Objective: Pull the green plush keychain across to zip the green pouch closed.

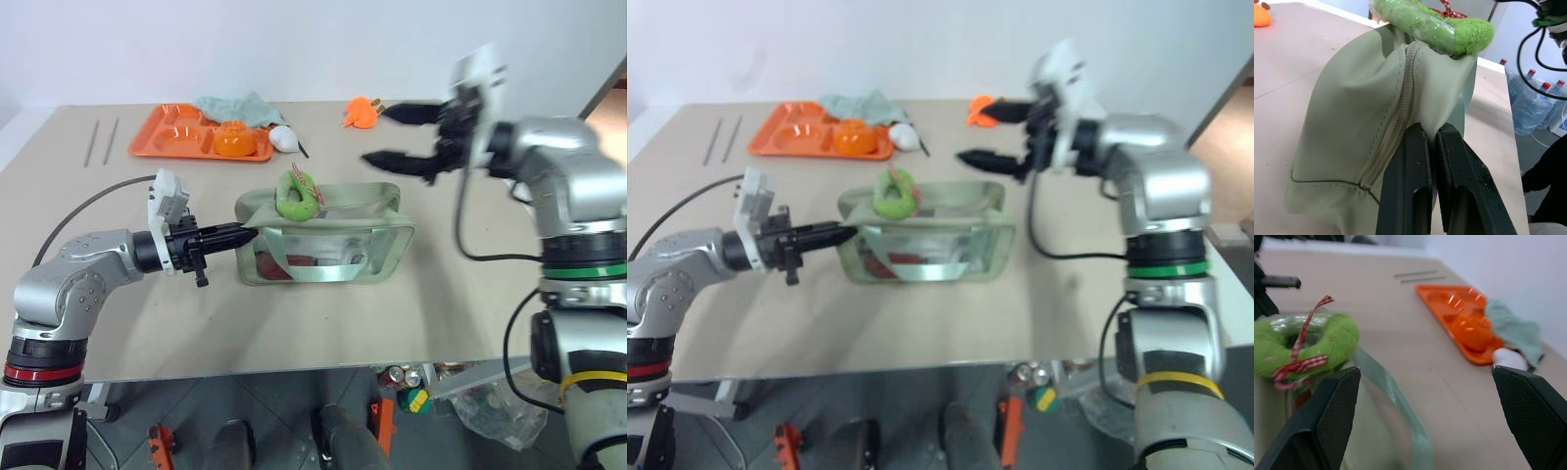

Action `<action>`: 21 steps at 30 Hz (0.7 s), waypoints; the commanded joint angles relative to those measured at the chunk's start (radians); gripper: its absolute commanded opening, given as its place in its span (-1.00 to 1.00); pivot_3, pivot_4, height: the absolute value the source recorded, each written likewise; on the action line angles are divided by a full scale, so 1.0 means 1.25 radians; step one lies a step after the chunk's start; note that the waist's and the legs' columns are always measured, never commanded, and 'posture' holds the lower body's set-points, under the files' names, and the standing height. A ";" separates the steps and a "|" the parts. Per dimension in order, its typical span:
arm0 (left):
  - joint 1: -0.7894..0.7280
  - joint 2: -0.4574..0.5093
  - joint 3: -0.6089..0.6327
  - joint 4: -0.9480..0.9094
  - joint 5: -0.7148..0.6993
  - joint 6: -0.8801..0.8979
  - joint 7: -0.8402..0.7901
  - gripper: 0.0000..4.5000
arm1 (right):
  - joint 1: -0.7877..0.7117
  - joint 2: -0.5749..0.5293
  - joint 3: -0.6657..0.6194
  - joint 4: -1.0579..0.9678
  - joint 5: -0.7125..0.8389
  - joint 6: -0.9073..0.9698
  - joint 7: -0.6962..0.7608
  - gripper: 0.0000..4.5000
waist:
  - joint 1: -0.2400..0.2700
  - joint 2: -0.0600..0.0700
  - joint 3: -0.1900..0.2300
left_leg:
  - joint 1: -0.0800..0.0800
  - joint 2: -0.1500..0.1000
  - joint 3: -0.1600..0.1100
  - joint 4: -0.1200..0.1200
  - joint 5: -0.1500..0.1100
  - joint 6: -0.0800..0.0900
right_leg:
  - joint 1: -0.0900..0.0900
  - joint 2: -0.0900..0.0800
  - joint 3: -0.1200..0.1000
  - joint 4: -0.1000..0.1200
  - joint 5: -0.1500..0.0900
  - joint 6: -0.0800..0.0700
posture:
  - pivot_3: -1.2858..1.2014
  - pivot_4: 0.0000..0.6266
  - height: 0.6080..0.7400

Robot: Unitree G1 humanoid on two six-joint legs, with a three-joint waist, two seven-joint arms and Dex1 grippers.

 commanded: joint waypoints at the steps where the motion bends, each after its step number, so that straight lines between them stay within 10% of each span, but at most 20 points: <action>1: 0.005 0.007 0.006 -0.015 0.000 -0.006 -0.006 -1.00 | -0.048 0.001 0.016 -0.078 -0.006 0.040 0.001 0.98 | 0.004 0.000 0.000 | -0.002 0.000 0.000 0.000 0.000 0.000 | -0.001 0.000 0.000 0.000 0.000 0.000 | 0.03 -0.52 1.00; 21: 0.020 0.001 0.013 -0.028 -0.009 -0.005 0.013 -1.00 | -0.016 0.070 0.085 -0.159 -0.004 0.123 0.014 0.98 | 0.003 -0.001 0.000 | -0.002 0.001 0.000 0.000 -0.003 0.002 | -0.003 0.001 0.000 0.001 -0.001 -0.001 | 0.03 -0.52 1.00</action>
